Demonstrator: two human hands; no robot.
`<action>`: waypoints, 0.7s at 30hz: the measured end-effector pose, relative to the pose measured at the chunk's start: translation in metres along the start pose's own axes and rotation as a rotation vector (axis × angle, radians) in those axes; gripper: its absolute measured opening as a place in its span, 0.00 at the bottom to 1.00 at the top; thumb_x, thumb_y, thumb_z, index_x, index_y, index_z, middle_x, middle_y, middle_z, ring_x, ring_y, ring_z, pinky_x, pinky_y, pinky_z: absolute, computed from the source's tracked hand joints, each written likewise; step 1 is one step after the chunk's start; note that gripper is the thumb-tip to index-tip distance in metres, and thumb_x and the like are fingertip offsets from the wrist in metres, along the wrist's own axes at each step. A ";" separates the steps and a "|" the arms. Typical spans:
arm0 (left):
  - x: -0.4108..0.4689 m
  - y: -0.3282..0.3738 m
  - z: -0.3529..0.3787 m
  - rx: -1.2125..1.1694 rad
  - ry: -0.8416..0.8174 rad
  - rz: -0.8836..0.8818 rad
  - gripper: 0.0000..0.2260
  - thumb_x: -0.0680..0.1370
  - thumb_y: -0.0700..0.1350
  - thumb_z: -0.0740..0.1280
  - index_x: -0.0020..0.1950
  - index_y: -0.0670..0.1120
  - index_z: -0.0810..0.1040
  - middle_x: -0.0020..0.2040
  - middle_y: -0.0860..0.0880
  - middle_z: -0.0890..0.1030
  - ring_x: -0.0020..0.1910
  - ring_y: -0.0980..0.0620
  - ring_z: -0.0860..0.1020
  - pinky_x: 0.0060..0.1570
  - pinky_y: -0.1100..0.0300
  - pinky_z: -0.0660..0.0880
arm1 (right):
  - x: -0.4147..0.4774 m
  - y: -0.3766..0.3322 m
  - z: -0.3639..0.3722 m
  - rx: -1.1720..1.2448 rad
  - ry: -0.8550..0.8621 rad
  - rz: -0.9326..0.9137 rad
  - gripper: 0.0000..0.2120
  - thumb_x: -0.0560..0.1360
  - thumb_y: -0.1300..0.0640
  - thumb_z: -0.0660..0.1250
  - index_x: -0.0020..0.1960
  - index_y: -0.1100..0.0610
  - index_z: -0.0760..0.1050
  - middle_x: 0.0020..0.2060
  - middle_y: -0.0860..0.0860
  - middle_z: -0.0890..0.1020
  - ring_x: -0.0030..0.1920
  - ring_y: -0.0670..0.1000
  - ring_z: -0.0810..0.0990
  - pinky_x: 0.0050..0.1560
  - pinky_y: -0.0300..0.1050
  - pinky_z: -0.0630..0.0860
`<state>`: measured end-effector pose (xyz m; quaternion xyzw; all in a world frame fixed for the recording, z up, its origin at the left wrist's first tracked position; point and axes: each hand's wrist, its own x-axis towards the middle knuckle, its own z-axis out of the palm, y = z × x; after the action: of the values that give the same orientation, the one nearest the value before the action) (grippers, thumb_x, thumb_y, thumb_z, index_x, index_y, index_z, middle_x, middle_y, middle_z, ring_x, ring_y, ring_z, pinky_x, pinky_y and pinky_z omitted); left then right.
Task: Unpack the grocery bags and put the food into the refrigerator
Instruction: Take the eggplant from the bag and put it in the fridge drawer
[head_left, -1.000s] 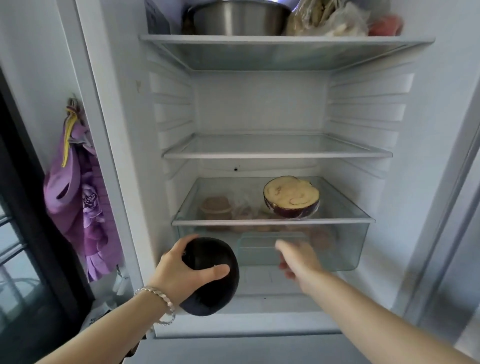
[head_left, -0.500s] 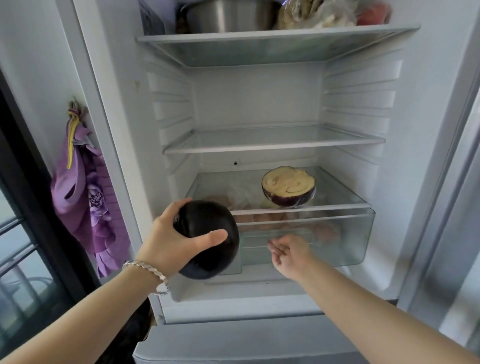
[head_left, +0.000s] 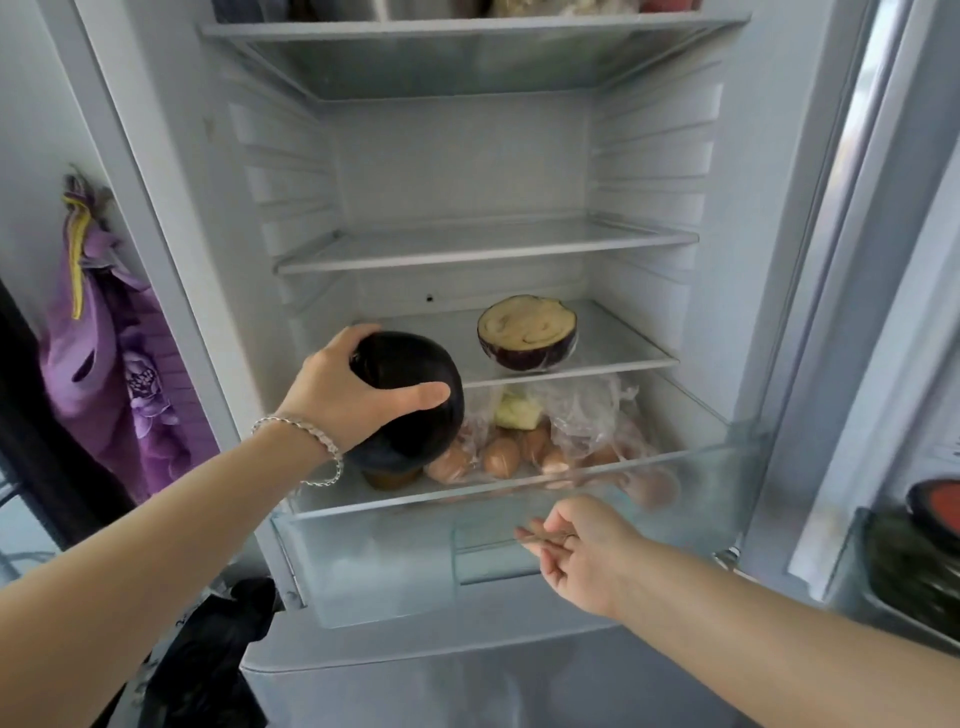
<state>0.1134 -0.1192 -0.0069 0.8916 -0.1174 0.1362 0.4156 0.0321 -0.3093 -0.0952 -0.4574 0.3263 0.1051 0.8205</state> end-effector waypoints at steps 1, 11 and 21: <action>0.001 -0.001 0.003 0.012 -0.022 -0.006 0.48 0.46 0.70 0.69 0.64 0.55 0.71 0.60 0.50 0.75 0.58 0.49 0.74 0.59 0.56 0.71 | -0.005 0.000 -0.002 -0.015 -0.003 0.005 0.10 0.74 0.71 0.51 0.43 0.62 0.69 0.46 0.56 0.79 0.44 0.55 0.79 0.33 0.37 0.66; 0.008 -0.020 0.025 0.320 -0.200 -0.118 0.52 0.44 0.75 0.66 0.66 0.58 0.68 0.62 0.48 0.74 0.59 0.46 0.74 0.62 0.51 0.72 | -0.075 -0.058 0.017 -1.157 -0.320 -0.651 0.06 0.73 0.54 0.69 0.50 0.51 0.79 0.45 0.44 0.81 0.47 0.44 0.79 0.46 0.35 0.75; 0.021 -0.046 0.048 0.684 -0.591 -0.448 0.30 0.65 0.65 0.68 0.61 0.50 0.73 0.53 0.49 0.78 0.47 0.46 0.80 0.46 0.53 0.78 | -0.004 -0.060 0.012 -1.757 -0.316 -0.735 0.23 0.70 0.32 0.62 0.51 0.48 0.82 0.49 0.39 0.82 0.51 0.41 0.78 0.58 0.45 0.75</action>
<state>0.1544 -0.1296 -0.0616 0.9805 0.0154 -0.1838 0.0676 0.0627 -0.3330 -0.0475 -0.9624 -0.1463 0.1088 0.2015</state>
